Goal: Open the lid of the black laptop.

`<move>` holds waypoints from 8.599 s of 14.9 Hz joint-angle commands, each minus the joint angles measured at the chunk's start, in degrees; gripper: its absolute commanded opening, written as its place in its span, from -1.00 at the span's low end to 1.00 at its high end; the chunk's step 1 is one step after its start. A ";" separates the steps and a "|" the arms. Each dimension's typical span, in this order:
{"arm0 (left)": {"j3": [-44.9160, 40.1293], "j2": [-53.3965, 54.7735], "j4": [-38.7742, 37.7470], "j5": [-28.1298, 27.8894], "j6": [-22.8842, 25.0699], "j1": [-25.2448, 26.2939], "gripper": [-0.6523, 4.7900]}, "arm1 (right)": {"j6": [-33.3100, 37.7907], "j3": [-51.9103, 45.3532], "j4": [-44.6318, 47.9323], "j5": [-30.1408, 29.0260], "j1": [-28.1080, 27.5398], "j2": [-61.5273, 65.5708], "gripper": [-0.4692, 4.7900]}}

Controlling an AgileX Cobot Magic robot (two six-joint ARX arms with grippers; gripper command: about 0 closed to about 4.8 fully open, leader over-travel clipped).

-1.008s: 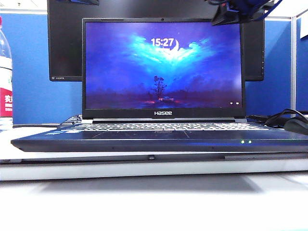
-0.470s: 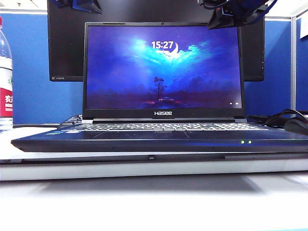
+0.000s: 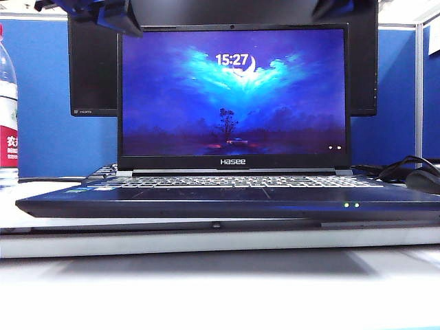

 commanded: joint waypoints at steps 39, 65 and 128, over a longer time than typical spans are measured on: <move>-15.02 -70.97 -50.40 1.66 -13.42 -9.84 -0.77 | 13.81 -33.20 -27.96 22.73 32.09 -54.40 -0.84; -49.83 -70.99 -13.46 6.40 -6.71 30.40 -0.77 | 13.81 -33.20 -27.96 22.75 32.06 -54.49 -0.84; -53.75 -71.01 -7.96 5.73 -1.99 33.27 -0.77 | 7.76 -65.35 3.04 5.79 -15.65 -73.57 -0.84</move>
